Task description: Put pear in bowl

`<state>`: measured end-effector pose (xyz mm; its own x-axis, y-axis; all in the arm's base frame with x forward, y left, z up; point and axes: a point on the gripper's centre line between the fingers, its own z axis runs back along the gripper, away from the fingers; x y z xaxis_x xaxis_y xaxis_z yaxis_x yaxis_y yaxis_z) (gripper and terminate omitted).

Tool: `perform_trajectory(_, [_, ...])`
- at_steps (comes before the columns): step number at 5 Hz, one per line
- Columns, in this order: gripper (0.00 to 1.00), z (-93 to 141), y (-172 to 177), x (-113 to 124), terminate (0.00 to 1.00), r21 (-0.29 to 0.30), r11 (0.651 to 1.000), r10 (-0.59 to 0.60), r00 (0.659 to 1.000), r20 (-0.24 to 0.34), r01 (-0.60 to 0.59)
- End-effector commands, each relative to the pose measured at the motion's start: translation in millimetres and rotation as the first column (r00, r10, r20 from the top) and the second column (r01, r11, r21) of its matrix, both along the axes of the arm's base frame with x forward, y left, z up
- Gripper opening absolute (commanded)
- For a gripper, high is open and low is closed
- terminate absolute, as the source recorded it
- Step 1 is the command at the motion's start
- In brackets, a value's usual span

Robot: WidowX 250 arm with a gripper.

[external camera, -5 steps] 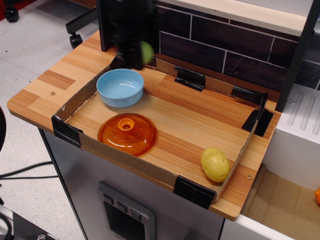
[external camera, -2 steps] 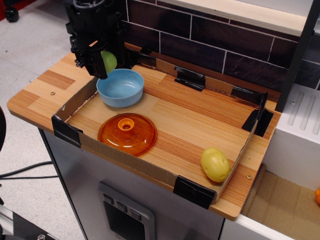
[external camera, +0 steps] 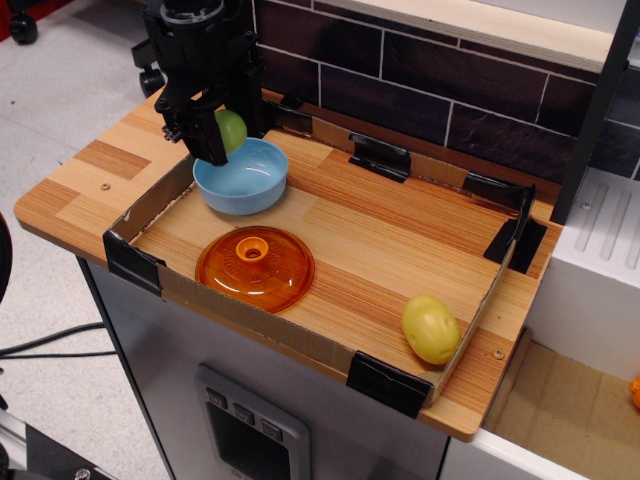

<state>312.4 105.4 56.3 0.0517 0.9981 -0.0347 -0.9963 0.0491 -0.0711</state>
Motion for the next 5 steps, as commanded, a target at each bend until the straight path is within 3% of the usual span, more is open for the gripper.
perform_trajectory(1, [1.0, 18.8, 10.6, 12.7, 0.0, 0.024, 1.0, -0.001, 0.999, 0.038, 0.0])
perform_trajectory(3, [1.0, 75.7, 10.5, 6.4, 0.0, 0.011, 0.998, -0.06, 0.99, 0.131, 0.059])
perform_trajectory(4, [1.0, 75.7, 10.5, 6.4, 0.0, 0.011, 0.998, -0.06, 0.99, 0.131, 0.059])
perform_trajectory(5, [1.0, 75.7, 10.5, 6.4, 1.0, 0.011, 0.998, -0.06, 0.99, 0.131, 0.059])
